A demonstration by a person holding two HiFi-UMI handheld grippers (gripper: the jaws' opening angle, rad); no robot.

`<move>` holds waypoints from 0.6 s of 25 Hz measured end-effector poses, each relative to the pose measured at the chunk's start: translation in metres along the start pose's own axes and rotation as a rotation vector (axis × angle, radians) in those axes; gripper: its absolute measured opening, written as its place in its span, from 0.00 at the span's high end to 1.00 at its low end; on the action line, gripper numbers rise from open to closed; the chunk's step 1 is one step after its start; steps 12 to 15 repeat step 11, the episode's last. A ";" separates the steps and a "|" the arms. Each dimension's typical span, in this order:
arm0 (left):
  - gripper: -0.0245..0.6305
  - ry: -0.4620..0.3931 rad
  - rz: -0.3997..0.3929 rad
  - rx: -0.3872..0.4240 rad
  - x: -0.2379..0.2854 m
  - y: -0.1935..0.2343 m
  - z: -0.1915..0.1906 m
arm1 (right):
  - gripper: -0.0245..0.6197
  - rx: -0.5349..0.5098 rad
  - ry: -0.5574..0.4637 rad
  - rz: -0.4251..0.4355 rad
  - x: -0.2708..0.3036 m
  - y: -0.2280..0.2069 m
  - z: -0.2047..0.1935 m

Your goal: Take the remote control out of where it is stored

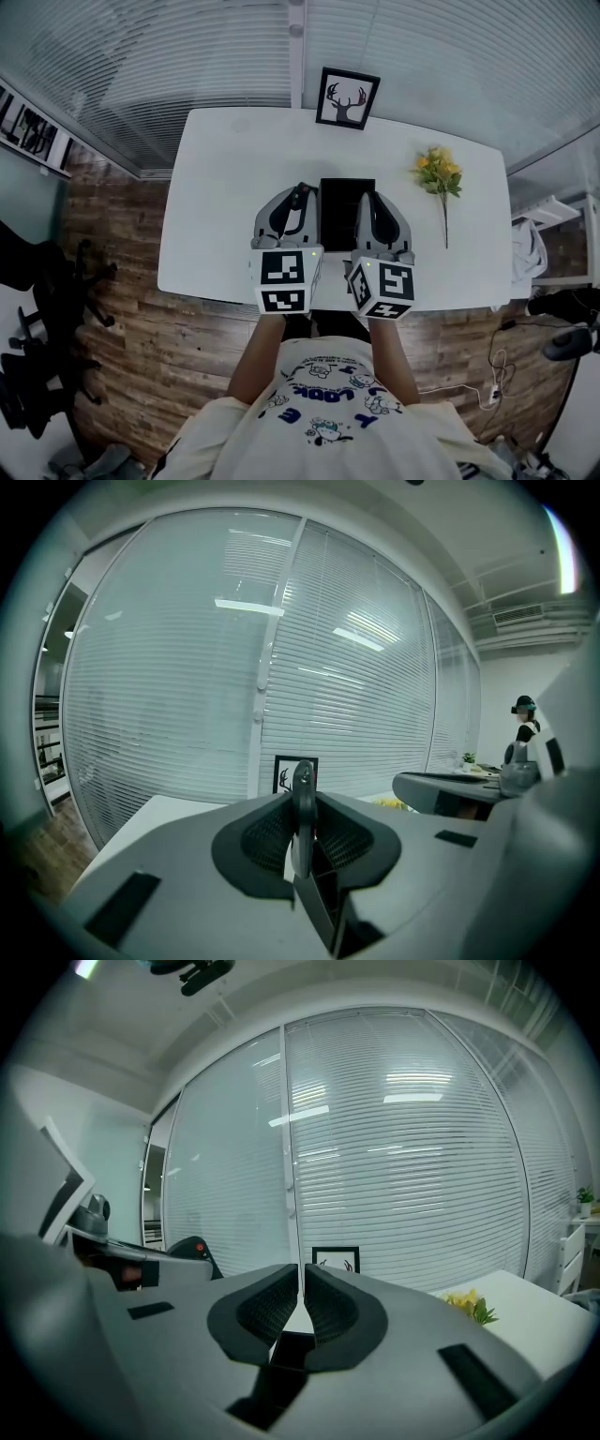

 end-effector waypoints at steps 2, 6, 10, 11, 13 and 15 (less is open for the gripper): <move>0.86 0.000 0.001 0.002 -0.001 0.000 0.000 | 0.90 -0.002 0.000 0.001 0.000 0.001 0.000; 0.86 -0.004 0.002 0.004 -0.002 0.001 0.002 | 0.90 -0.005 -0.001 0.004 -0.001 0.003 0.001; 0.86 -0.003 0.002 0.006 -0.003 0.001 0.001 | 0.90 -0.004 -0.002 0.002 -0.003 0.003 0.001; 0.86 -0.002 0.002 0.007 -0.003 0.001 0.000 | 0.90 -0.003 -0.001 0.002 -0.003 0.003 0.000; 0.86 -0.002 0.002 0.007 -0.003 0.001 0.000 | 0.90 -0.003 -0.001 0.002 -0.003 0.003 0.000; 0.86 -0.002 0.002 0.007 -0.003 0.001 0.000 | 0.90 -0.003 -0.001 0.002 -0.003 0.003 0.000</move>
Point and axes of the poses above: the fingertips, and each gripper's own axes: x forward along the fingers, y to its left, z out of its top, the point moved 9 cm from there along -x, backward along the fingers, and after that the axes turned 2 degrees about x, right-handed, at the moved point
